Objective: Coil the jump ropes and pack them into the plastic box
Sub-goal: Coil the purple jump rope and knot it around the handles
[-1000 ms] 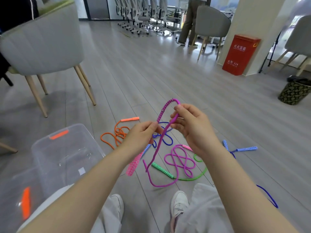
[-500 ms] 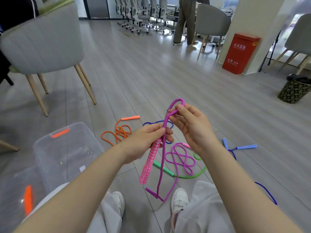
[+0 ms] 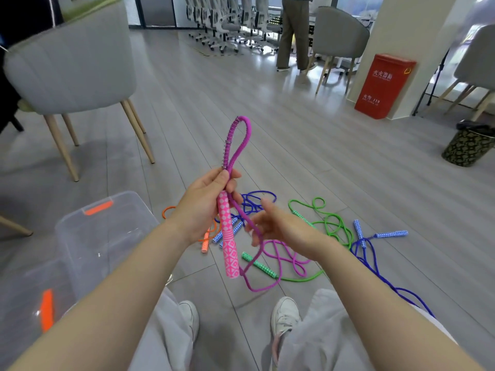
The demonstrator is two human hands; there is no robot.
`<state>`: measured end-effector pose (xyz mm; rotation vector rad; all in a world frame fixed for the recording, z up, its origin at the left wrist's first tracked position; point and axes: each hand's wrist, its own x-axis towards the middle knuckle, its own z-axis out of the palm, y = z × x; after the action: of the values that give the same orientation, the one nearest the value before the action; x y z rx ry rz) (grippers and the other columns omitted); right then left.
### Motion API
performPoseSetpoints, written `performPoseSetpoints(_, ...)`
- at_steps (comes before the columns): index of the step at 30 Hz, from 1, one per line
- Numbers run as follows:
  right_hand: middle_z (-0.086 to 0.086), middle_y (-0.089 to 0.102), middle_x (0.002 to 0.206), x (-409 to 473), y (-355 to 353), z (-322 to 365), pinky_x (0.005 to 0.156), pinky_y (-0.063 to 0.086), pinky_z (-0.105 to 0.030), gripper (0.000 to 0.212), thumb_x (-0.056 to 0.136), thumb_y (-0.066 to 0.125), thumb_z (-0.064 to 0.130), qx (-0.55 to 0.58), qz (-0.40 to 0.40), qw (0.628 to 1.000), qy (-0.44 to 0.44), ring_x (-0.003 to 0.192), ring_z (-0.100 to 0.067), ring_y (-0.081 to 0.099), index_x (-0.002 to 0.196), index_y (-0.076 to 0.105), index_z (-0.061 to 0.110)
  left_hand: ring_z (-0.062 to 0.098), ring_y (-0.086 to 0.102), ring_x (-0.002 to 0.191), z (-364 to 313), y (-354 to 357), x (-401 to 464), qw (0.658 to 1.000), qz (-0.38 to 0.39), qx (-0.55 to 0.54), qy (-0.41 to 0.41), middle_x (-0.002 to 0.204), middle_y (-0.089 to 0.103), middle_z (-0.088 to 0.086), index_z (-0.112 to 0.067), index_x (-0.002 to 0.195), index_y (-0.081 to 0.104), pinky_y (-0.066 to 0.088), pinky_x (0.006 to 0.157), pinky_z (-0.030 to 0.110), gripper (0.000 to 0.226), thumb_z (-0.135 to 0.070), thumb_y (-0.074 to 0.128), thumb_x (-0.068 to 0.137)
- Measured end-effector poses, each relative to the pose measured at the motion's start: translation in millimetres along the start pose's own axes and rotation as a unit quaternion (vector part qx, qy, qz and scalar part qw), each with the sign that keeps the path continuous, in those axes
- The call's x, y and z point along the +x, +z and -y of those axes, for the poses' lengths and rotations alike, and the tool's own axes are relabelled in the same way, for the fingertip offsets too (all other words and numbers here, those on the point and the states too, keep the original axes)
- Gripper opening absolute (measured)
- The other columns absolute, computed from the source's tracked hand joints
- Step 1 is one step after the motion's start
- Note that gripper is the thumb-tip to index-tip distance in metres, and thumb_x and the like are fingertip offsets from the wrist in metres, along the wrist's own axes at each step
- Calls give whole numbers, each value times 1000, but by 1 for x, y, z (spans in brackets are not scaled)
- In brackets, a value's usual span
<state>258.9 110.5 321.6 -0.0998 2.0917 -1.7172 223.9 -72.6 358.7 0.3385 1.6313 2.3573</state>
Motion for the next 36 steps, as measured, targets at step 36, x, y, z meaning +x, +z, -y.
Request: performPoseSetpoints(36, 4, 60, 60, -14, -2, 25, 56, 43, -19, 17, 98, 54, 13, -41, -189, 972, -133, 55, -3, 52, 85, 66, 14, 24, 68, 93, 29, 11, -10, 978, 54, 146, -137, 94, 74, 9, -13, 114, 64, 49, 98, 44, 27, -19, 39, 103)
